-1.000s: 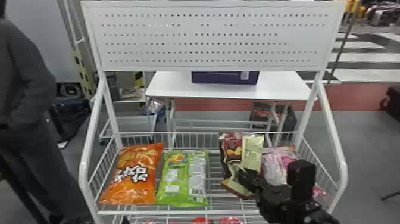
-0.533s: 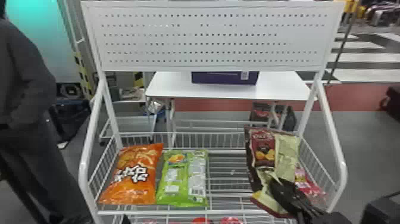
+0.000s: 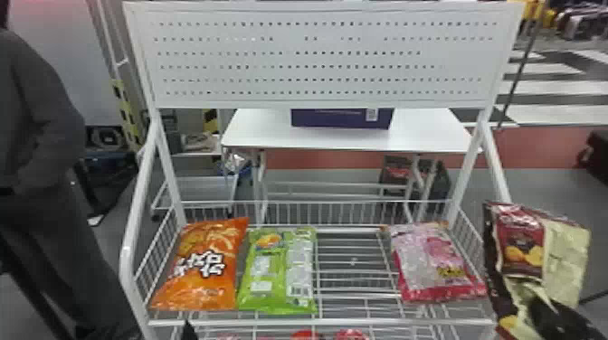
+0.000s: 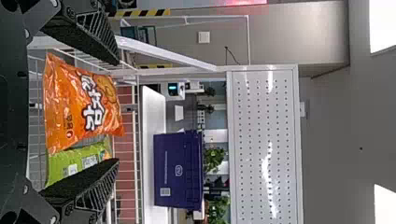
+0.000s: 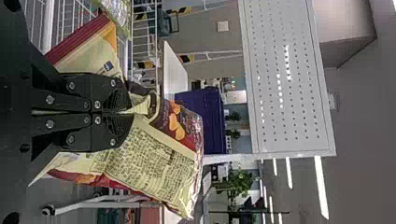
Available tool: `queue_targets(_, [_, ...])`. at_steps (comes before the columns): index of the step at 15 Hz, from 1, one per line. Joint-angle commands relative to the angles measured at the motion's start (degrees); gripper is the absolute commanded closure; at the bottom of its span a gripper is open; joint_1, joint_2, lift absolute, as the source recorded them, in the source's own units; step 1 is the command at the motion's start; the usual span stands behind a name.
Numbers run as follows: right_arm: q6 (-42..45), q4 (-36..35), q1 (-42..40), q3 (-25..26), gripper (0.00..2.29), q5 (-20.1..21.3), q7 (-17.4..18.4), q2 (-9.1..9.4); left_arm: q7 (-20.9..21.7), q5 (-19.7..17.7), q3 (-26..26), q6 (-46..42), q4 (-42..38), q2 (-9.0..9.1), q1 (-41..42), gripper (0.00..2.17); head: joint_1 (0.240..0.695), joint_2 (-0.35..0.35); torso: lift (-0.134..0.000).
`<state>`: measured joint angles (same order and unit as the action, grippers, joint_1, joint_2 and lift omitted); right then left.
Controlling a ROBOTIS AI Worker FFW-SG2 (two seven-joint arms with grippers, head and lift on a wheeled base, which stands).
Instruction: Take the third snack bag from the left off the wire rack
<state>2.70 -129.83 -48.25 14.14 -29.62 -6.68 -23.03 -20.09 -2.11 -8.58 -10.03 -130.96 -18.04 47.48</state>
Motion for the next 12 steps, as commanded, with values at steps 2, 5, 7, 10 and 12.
queue_targets(2, [0.0,-1.5,-1.9,1.8,2.19,-0.4,0.0,0.09,0.0,0.0,0.0,0.1,0.0,0.02,0.1,0.16,0.499,0.0,0.0])
queue_targets(5, [0.0,-2.1,-2.3,1.8,2.19,-0.4,0.0,0.09,-0.1,0.1,0.1,0.0,-0.3,0.02,0.7,0.16,0.499,0.0,0.0])
queue_targets(7, [0.0,-2.5,-2.6,1.8,2.19,-0.2,0.0,0.09,-0.1,0.1,0.1,-0.2,-0.6,0.02,0.9,0.16,0.499,0.0,0.0])
queue_targets(10, [0.1,-3.4,-3.8,1.8,2.19,0.4,0.0,0.09,-0.1,0.2,0.1,-0.2,-1.1,-0.07,1.1,0.16,0.499,0.0,0.0])
queue_targets(12, [0.3,-3.3,-4.0,1.8,2.19,0.4,0.0,0.09,-0.1,0.2,0.1,-0.2,-1.2,-0.07,1.2,0.16,0.499,0.0,0.0])
